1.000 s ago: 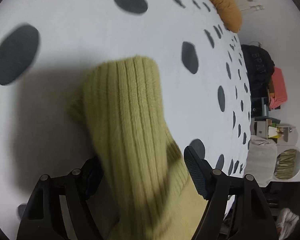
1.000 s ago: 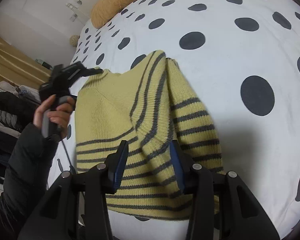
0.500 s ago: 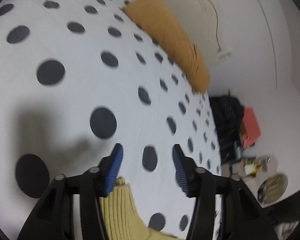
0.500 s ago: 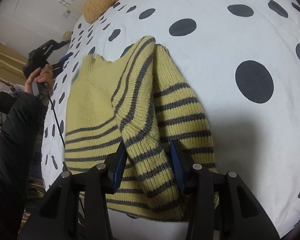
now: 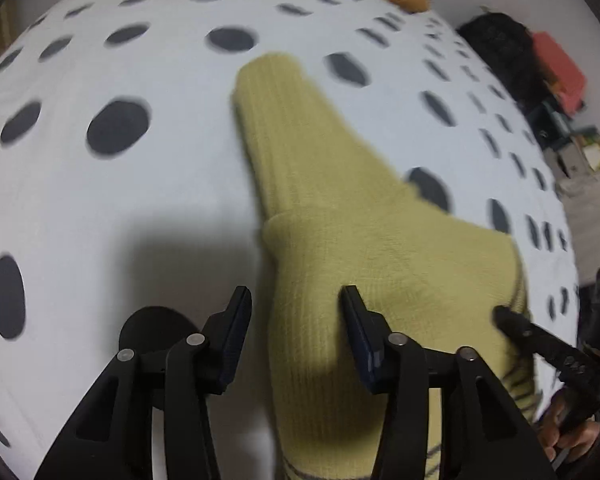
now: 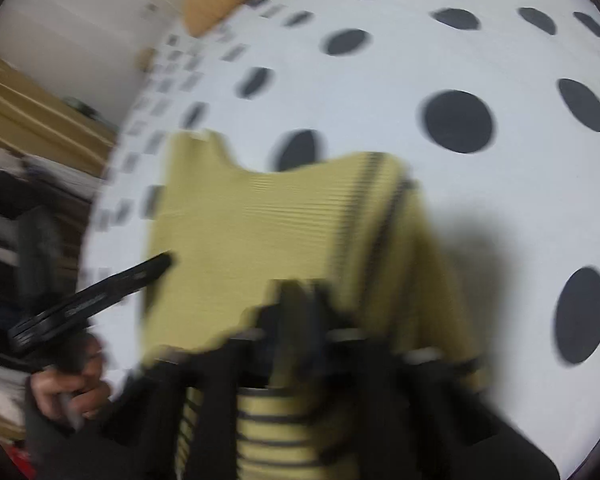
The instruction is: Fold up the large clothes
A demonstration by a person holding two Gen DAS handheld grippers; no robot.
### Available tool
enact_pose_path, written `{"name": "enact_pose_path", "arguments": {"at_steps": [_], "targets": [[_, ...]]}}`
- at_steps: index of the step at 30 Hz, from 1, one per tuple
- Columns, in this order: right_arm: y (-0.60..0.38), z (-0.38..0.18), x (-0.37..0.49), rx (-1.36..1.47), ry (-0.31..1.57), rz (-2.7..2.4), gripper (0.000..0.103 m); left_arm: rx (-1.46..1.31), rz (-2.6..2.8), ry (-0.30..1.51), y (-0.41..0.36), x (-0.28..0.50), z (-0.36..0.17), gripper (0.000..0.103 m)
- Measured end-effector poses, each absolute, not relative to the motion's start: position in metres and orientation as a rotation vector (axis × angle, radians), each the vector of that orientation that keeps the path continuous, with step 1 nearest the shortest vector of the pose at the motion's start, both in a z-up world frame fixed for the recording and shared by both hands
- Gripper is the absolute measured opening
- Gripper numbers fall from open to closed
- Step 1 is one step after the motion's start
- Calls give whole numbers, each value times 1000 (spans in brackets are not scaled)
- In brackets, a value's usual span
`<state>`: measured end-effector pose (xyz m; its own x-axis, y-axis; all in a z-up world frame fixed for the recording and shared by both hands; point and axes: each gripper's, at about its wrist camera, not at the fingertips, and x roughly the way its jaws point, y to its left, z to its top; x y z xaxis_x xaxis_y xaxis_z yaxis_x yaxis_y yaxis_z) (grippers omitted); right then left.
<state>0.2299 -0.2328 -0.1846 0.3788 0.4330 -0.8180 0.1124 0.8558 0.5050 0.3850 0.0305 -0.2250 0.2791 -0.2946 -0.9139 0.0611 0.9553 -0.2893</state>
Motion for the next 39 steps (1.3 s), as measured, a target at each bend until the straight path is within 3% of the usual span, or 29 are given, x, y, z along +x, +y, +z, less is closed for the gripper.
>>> {"name": "enact_pose_path", "arguments": {"at_steps": [1,3,5,9,13,16,19,21,24,27,30,39], "targets": [[-242,-191,232,584,1179,245,0,-252,-224,1269,35,386,-230,57],[-253,-185,231,611,1172,222,0,-289,-172,1250,36,383,-219,53],[-261,-160,222,578,1128,177,1,-280,-131,1191,28,371,-193,38],[-256,-127,177,583,1096,298,4,-307,-214,1102,10,317,-146,38],[-247,-152,141,567,1179,314,0,-255,-292,1163,-24,258,-162,41],[-267,-187,130,575,1193,226,0,-232,-228,1185,-17,235,-198,36],[-281,-178,117,584,1173,157,0,-234,-146,1170,-9,225,-177,32],[-291,-165,104,527,1158,61,6,-291,-169,1139,-5,208,-157,33],[-297,-145,78,678,1082,197,6,-242,-191,1094,-14,183,-141,36],[-271,-146,72,588,1114,250,5,-133,-120,1164,-19,171,-169,41],[-261,-187,82,437,1233,141,0,-148,-85,1218,-11,167,-204,43],[-275,-129,63,467,1106,118,3,-52,-9,1126,-18,134,-141,42]]}}
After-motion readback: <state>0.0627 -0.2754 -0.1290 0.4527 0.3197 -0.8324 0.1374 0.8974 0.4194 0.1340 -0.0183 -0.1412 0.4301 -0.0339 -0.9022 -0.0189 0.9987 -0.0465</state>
